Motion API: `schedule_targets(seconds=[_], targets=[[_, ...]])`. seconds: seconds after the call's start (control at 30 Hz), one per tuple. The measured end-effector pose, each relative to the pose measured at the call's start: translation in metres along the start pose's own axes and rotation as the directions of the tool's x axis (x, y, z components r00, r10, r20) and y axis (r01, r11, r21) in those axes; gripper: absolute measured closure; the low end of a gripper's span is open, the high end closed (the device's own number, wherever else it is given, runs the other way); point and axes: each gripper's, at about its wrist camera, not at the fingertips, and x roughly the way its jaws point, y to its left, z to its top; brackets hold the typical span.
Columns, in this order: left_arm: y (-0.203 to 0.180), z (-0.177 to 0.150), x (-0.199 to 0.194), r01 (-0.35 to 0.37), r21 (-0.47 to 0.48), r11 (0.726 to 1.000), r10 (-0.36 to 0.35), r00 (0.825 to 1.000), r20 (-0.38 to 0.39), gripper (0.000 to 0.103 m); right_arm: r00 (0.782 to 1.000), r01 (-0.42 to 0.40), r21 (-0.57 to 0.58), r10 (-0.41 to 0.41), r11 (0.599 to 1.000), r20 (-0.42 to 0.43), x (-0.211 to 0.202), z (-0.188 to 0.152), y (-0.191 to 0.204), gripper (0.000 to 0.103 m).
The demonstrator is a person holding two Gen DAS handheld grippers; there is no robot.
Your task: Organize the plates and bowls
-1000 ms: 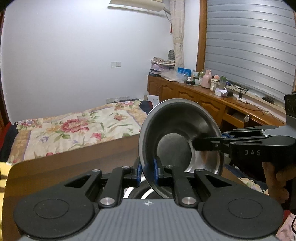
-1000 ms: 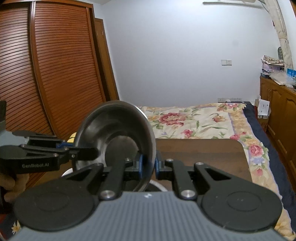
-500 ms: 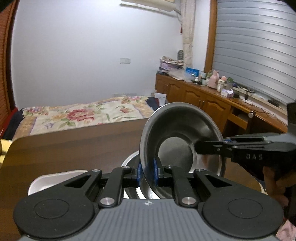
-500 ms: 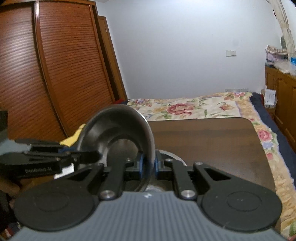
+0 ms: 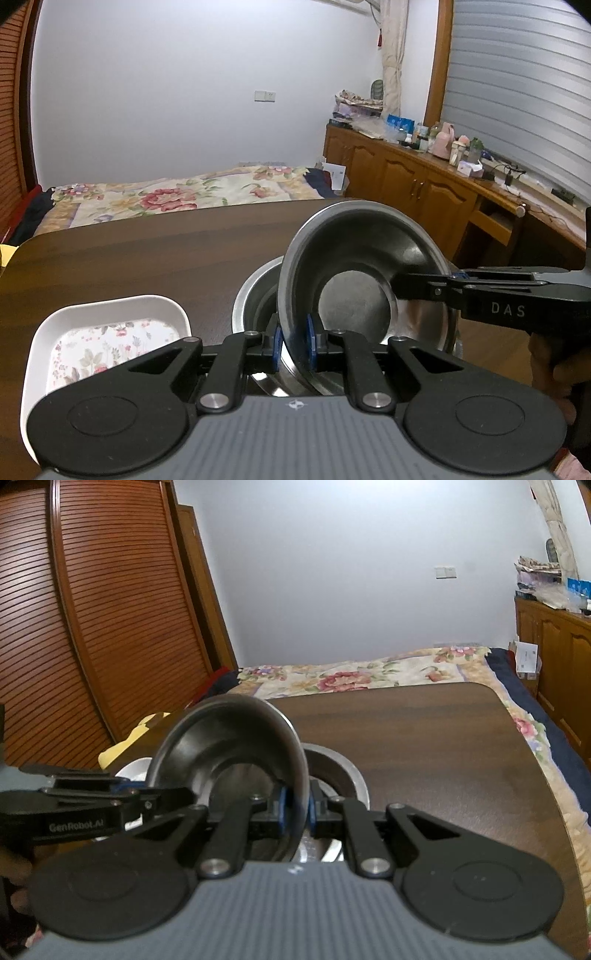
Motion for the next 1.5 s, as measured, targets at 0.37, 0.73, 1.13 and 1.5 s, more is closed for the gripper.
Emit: schedule_targets(seconds=[0.37,0.73,1.13,1.5], targets=[[-0.003,-0.009,0.011,-0.055,0.026,0.998,0.055,0.998,-0.008,0.086,0.998,0.056,-0.048,-0.055,0.997,0.01,0.009,-0.01,0.008,0.086],[-0.007,-0.013,0.017,-0.094,0.048,0.994,0.093,0.996,0.006,0.088,0.992,0.122,-0.136,-0.118,0.983,0.039,0.011,-0.013,0.012,0.086],[-0.004,-0.01,-0.007,-0.096,0.016,0.995,0.094,0.992,0.084,0.077,0.989,0.107,-0.105,-0.095,0.989,0.114,-0.008,-0.009,0.012,0.086],[0.008,-0.023,-0.005,-0.129,-0.025,0.991,0.131,0.986,0.107,0.036,0.981,0.159,-0.099,-0.146,0.982,0.125,-0.001,-0.02,0.007,0.053]])
